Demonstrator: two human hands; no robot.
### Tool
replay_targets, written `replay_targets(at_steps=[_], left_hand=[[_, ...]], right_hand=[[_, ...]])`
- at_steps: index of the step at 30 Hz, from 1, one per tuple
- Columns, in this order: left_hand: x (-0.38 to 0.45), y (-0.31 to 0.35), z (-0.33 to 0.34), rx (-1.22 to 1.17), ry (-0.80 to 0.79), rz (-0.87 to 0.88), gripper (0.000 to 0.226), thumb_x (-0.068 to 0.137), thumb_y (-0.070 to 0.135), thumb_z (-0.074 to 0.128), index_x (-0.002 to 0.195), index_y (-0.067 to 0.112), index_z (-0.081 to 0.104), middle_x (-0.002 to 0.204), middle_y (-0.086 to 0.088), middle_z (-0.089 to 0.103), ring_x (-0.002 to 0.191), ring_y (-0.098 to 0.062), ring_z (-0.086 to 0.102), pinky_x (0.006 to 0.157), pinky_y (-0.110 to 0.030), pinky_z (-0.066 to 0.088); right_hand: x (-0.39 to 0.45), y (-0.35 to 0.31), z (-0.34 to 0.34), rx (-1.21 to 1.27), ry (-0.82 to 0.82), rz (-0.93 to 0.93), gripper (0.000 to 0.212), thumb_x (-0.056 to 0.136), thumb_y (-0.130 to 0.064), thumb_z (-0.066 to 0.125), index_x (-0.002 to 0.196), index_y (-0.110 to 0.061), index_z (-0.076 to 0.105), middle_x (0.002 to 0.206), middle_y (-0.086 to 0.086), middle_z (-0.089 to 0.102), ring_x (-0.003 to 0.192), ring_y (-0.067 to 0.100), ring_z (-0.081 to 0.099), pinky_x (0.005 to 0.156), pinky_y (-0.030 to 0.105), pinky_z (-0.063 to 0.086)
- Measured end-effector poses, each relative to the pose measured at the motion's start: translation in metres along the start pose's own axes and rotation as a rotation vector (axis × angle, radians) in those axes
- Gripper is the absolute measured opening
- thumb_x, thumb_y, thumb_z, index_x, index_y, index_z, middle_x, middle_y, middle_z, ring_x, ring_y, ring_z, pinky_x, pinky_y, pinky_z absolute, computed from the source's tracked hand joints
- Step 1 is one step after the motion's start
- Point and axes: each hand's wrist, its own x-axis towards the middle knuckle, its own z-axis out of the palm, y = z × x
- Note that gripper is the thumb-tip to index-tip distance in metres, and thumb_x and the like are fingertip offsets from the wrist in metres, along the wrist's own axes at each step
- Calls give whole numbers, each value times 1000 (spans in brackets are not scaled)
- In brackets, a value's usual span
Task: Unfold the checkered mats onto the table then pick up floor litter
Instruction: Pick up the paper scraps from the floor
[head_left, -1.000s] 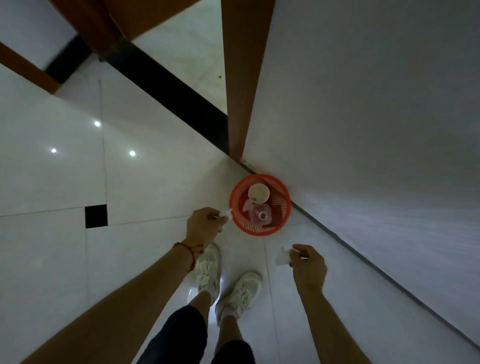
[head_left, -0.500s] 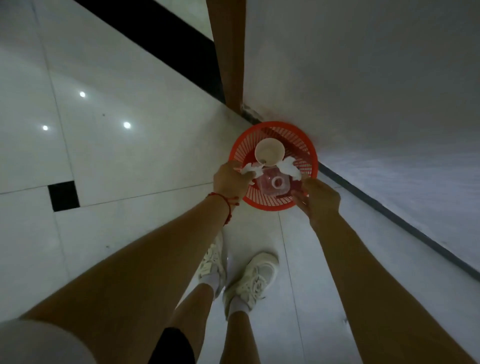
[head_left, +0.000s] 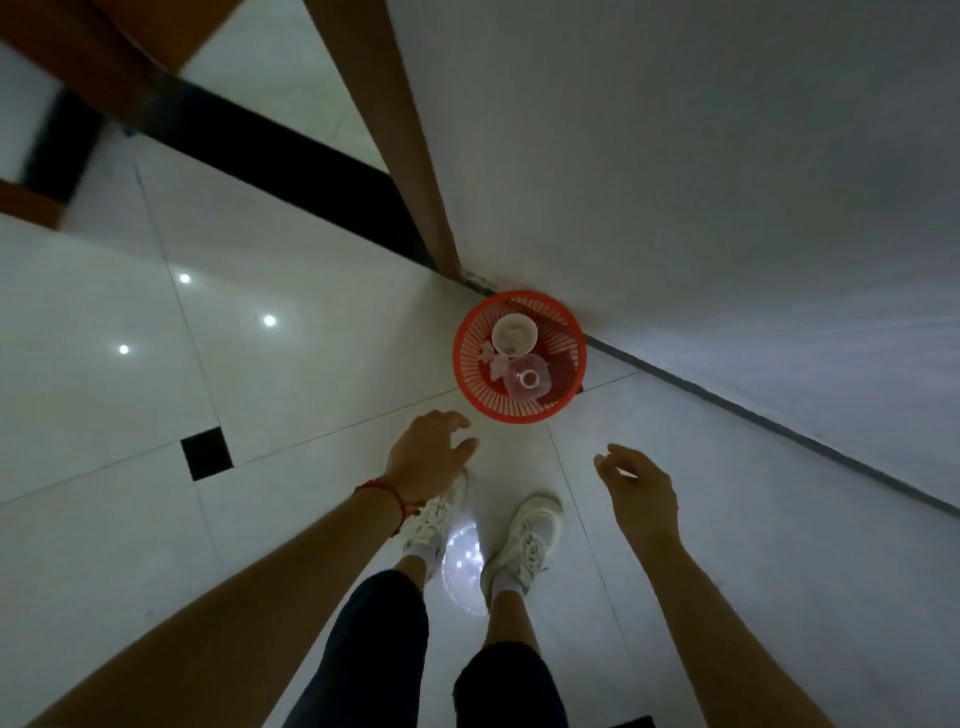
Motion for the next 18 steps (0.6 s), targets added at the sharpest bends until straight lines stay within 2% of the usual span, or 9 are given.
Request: replay_targets(at_steps=[5, 8, 11, 15, 18], left_hand=[[-63, 13, -35, 17, -36, 35, 36, 90, 27, 53, 122, 11, 54, 126, -10, 57, 114, -22, 52, 94, -27, 39], [-92, 31, -51, 9, -21, 79, 32, 89, 22, 55, 117, 7, 57, 121, -12, 62, 110, -22, 56, 87, -20, 36], [-118, 52, -59, 41, -78, 150, 29, 88, 19, 56, 113, 5, 60, 117, -13, 64, 104, -20, 57, 86, -20, 37], [-145, 79, -55, 166, -176, 260, 26, 88, 18, 56, 111, 7, 61, 116, -12, 64, 100, -18, 57, 84, -21, 38], [-160, 101, -41, 287, -218, 328, 26, 88, 18, 56, 111, 7, 61, 115, -13, 64, 103, -21, 57, 84, -22, 39]], right_hand=[[-77, 3, -48, 62, 104, 34, 34, 90, -26, 55, 121, -11, 57, 129, 9, 59, 119, 26, 53, 103, 33, 35], [-123, 13, -73, 157, 186, 79, 35, 90, -25, 55, 121, -11, 57, 128, 10, 58, 118, 26, 53, 102, 33, 36], [-170, 35, -89, 334, 298, 155, 34, 89, -24, 56, 120, -10, 57, 123, 8, 60, 116, 24, 53, 99, 30, 36], [-222, 75, -90, 582, 405, 228, 33, 87, -26, 59, 118, -13, 59, 121, 11, 62, 107, 25, 60, 101, 44, 44], [-255, 109, -90, 727, 473, 288, 33, 88, -26, 58, 118, -13, 58, 119, 7, 62, 106, 23, 60, 101, 43, 44]])
